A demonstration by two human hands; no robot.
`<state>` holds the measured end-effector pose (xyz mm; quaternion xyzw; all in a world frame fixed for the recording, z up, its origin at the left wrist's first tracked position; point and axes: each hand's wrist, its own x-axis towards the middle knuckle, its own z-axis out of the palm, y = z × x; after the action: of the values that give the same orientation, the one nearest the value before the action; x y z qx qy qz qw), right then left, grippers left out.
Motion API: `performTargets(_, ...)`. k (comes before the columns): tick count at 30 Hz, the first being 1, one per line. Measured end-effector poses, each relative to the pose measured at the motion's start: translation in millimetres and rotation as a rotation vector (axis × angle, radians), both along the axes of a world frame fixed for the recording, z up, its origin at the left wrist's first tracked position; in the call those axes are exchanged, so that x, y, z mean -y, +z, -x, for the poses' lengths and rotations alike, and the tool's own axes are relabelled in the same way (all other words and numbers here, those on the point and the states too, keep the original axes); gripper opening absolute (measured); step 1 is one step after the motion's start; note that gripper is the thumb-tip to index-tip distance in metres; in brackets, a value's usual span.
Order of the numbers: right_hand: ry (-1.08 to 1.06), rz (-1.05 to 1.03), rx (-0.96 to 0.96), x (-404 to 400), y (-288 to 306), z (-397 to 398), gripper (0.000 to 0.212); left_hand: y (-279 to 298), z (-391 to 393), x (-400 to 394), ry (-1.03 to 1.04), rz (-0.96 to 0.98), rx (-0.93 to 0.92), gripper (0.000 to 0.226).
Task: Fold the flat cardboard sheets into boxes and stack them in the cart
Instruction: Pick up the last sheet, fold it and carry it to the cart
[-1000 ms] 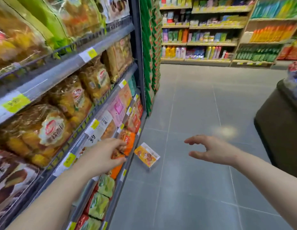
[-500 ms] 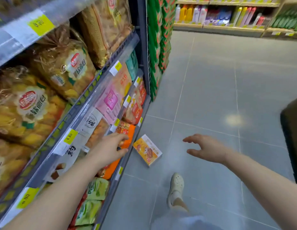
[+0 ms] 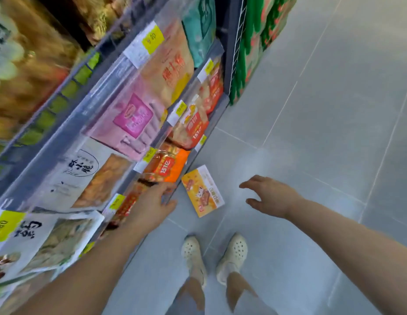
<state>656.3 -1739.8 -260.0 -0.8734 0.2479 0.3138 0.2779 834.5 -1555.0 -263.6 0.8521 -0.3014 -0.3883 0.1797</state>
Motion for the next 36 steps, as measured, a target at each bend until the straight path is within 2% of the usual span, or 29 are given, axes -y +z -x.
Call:
performTargets(4,-0.053,-0.071,-0.029,8,-89,-17,0.045,-99,-12,8,0.141,-0.055,-0.153,0.035)
performTargets(11,-0.226,-0.179,-0.1,-1,-304,-41,0.048,-323,-28,5,0.352,-0.186,-0.325,0.039)
performTargets(16,-0.362,-0.248,-0.087,-22,-434,-61,0.057,-448,-31,0,0.548,-0.292,-0.522,0.058)
performTargets(19,-0.461,-0.293,-0.072,-38,-494,-71,0.073,-503,-27,-2,0.677,-0.306,-0.617,0.073)
performTargets(21,-0.525,-0.319,-0.036,-46,-522,-74,0.081,-529,-23,-1,0.728,-0.277,-0.692,0.076)
performTargets(26,-0.696,-0.409,0.035,-53,-548,-78,0.092,-556,-13,4,0.751,-0.108,-0.811,0.059)
performTargets(31,-0.913,-0.517,0.108,-53,-544,-71,0.075,-544,-4,4,0.736,-0.033,-0.803,0.066)
performTargets(33,-1.052,-0.593,0.135,-54,-529,-61,0.067,-526,1,7,0.682,-0.031,-0.742,0.071)
performTargets(36,-1.245,-0.707,0.177,-58,-489,-41,0.056,-488,7,11,0.526,-0.113,-0.586,0.093)
